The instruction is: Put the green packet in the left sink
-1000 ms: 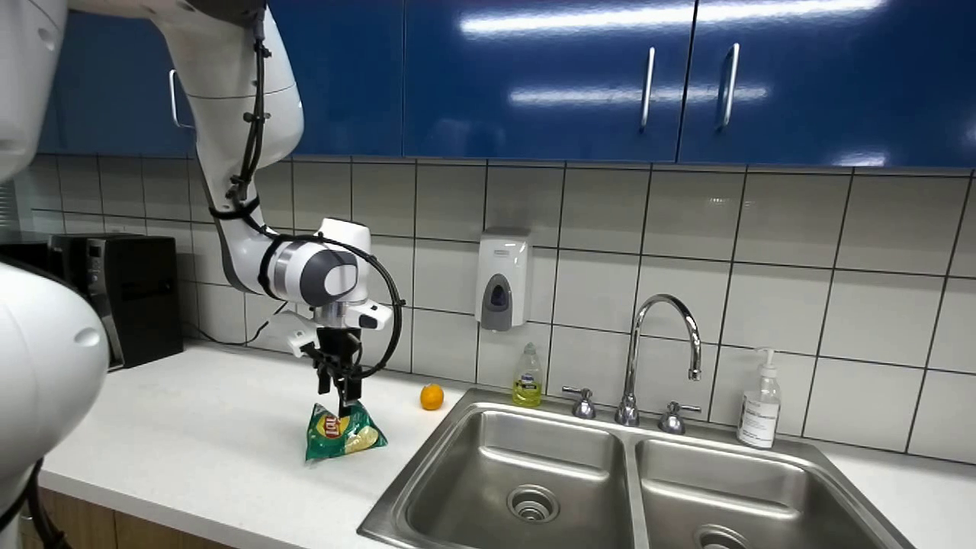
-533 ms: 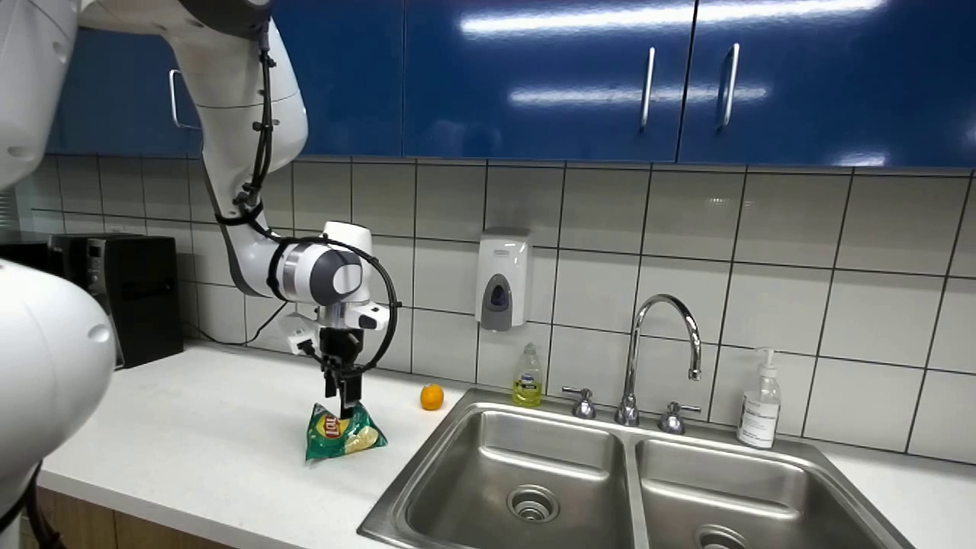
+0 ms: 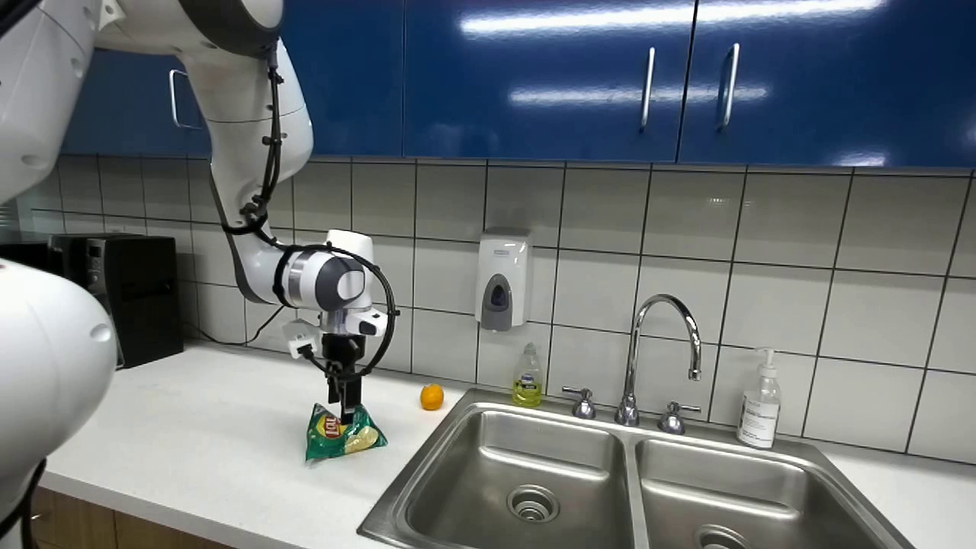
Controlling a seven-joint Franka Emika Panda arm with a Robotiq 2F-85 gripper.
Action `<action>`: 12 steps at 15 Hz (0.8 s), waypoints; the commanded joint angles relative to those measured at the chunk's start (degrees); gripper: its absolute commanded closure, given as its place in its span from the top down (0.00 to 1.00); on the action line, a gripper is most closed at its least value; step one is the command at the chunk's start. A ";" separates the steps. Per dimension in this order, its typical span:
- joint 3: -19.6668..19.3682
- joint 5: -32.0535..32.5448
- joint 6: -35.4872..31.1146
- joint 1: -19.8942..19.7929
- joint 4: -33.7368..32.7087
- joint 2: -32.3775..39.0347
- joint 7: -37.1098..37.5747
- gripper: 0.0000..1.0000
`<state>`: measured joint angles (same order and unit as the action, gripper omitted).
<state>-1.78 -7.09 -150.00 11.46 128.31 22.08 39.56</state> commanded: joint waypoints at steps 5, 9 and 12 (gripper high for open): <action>-1.76 2.09 1.50 1.15 -4.23 3.67 2.81 1.00; -2.25 2.13 1.51 1.80 -5.17 5.02 3.05 1.00; -2.38 2.06 1.42 2.16 -5.71 5.74 3.22 1.00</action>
<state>-3.18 -6.68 -150.00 12.50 124.23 27.00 40.39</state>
